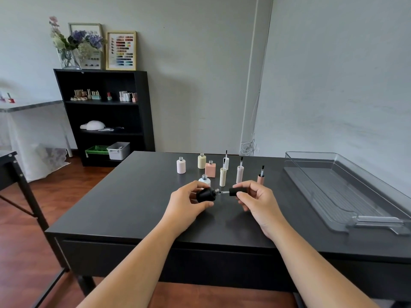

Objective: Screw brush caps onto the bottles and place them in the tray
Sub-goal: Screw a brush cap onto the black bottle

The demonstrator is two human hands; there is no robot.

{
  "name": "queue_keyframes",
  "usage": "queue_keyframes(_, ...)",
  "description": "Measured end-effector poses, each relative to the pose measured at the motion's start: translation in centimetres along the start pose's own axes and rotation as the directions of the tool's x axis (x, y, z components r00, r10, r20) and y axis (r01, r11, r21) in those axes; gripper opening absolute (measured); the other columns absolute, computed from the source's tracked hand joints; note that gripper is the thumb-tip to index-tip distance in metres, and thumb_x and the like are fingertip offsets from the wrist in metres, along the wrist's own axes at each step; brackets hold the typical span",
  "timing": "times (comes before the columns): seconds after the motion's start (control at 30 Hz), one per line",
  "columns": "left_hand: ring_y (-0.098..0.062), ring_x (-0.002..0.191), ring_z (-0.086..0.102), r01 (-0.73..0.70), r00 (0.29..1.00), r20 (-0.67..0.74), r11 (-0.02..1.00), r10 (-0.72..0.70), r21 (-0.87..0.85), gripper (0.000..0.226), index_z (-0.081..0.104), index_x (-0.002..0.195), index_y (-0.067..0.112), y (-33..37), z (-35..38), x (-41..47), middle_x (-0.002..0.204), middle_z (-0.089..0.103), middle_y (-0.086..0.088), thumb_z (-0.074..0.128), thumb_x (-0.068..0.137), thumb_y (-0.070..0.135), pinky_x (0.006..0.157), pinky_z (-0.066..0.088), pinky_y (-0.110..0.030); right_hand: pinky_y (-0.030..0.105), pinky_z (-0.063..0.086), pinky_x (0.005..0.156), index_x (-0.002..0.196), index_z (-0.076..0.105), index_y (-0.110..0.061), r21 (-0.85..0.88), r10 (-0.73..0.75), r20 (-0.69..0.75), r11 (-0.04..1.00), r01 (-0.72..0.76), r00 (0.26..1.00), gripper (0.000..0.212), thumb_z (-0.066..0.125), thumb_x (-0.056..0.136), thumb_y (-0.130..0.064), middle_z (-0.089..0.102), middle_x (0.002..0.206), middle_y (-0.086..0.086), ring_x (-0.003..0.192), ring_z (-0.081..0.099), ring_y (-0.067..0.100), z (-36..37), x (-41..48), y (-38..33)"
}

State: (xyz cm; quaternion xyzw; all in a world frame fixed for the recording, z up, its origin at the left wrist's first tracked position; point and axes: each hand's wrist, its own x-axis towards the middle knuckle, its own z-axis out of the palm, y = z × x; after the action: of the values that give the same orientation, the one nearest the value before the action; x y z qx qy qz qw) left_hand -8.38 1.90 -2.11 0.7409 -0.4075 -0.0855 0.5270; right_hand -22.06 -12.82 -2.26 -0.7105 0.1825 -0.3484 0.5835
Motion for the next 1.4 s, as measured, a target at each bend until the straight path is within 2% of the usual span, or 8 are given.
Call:
queue_keyframes(0.23, 0.006, 0.076, 0.06, -0.021, 0.999, 0.032, 0.999, 0.02, 0.028, 0.037, 0.067, 0.094, 0.039, 0.12, 0.05, -0.02, 0.089, 0.067, 0.014, 0.08, 0.07, 0.015, 0.068, 0.042, 0.001, 0.027, 0.045, 0.065, 0.088, 0.07, -0.033, -0.163, -0.01, 0.102, 0.986, 0.027, 0.995, 0.018, 0.066, 0.084, -0.016, 0.066, 0.076, 0.004, 0.07, 0.054, 0.012, 0.45, -0.23, -0.3)
queue_keyframes(0.33, 0.008, 0.078, 0.059, -0.03, 0.999, 0.036, 0.999, 0.029, 0.041, 0.039, 0.066, 0.092, 0.042, 0.18, 0.04, -0.15, 0.088, 0.066, 0.017, 0.081, 0.069, 0.015, 0.07, 0.041, 0.0, 0.015, 0.045, 0.06, 0.082, 0.068, -0.027, -0.188, 0.005, 0.109, 0.982, 0.016, 0.994, 0.007, 0.065, 0.086, -0.022, 0.074, 0.071, -0.001, 0.064, 0.061, 0.006, 0.53, -0.34, -0.37)
queue_keyframes(0.5, 0.008, 0.075, 0.058, -0.028, 0.999, 0.036, 0.999, 0.027, 0.043, 0.038, 0.066, 0.09, 0.042, 0.25, 0.02, -0.2, 0.085, 0.066, 0.017, 0.082, 0.068, 0.016, 0.068, 0.041, 0.0, 0.017, 0.046, 0.06, 0.07, 0.067, -0.022, -0.282, 0.018, 0.049, 0.959, -0.003, 0.999, 0.029, 0.059, 0.087, -0.044, 0.068, 0.056, -0.001, 0.05, 0.056, 0.001, 0.85, -0.2, -0.56)
queue_keyframes(0.7, 0.01, 0.075, 0.057, -0.02, 0.999, 0.034, 0.999, 0.019, 0.034, 0.038, 0.068, 0.092, 0.04, 0.19, -0.03, -0.13, 0.086, 0.066, 0.017, 0.082, 0.068, 0.015, 0.068, 0.041, 0.001, 0.018, 0.045, 0.066, 0.084, 0.067, -0.028, -0.222, -0.011, 0.108, 0.974, 0.035, 0.994, 0.003, 0.066, 0.084, -0.025, 0.067, 0.065, -0.006, 0.063, 0.06, 0.006, 0.28, -0.18, -0.3)
queue_keyframes(0.83, 0.007, 0.076, 0.059, -0.016, 0.999, 0.036, 0.999, 0.015, 0.039, 0.037, 0.069, 0.094, 0.037, 0.21, 0.0, -0.1, 0.088, 0.067, 0.015, 0.082, 0.067, 0.015, 0.069, 0.042, -0.001, 0.016, 0.042, 0.058, 0.065, 0.064, -0.025, -0.262, 0.037, 0.032, 0.965, -0.028, 0.999, 0.03, 0.058, 0.087, -0.045, 0.069, 0.058, -0.002, 0.05, 0.057, 0.002, 0.61, -0.12, -0.49)
queue_keyframes(0.97, 0.009, 0.071, 0.059, 0.002, 1.0, 0.031, 1.0, -0.002, 0.026, 0.036, 0.069, 0.093, 0.036, 0.25, -0.06, -0.12, 0.086, 0.067, 0.016, 0.082, 0.067, 0.015, 0.066, 0.042, 0.0, 0.016, 0.043, 0.063, 0.086, 0.067, -0.03, -0.219, 0.0, 0.103, 0.975, 0.023, 0.995, 0.003, 0.065, 0.083, -0.029, 0.069, 0.067, -0.002, 0.062, 0.057, 0.007, 0.4, -0.16, -0.46)
queue_keyframes(1.13, 0.01, 0.073, 0.058, -0.004, 1.0, 0.029, 1.0, 0.003, 0.029, 0.037, 0.069, 0.093, 0.037, 0.23, 0.0, -0.16, 0.086, 0.067, 0.016, 0.083, 0.067, 0.014, 0.068, 0.042, 0.0, 0.019, 0.043, 0.062, 0.073, 0.068, -0.025, -0.248, 0.042, 0.059, 0.968, -0.027, 0.997, 0.02, 0.061, 0.087, -0.037, 0.071, 0.061, -0.003, 0.054, 0.058, 0.001, 0.41, -0.07, -0.32)
queue_keyframes(1.4, 0.01, 0.075, 0.059, -0.001, 1.0, 0.029, 0.999, 0.0, 0.045, 0.038, 0.068, 0.091, 0.04, 0.15, 0.03, -0.09, 0.086, 0.067, 0.017, 0.083, 0.066, 0.015, 0.067, 0.043, 0.0, 0.015, 0.043, 0.058, 0.074, 0.066, -0.025, -0.241, 0.03, 0.078, 0.97, -0.011, 0.996, 0.015, 0.063, 0.087, -0.031, 0.07, 0.062, -0.003, 0.054, 0.059, 0.004, 0.34, -0.21, -0.51)
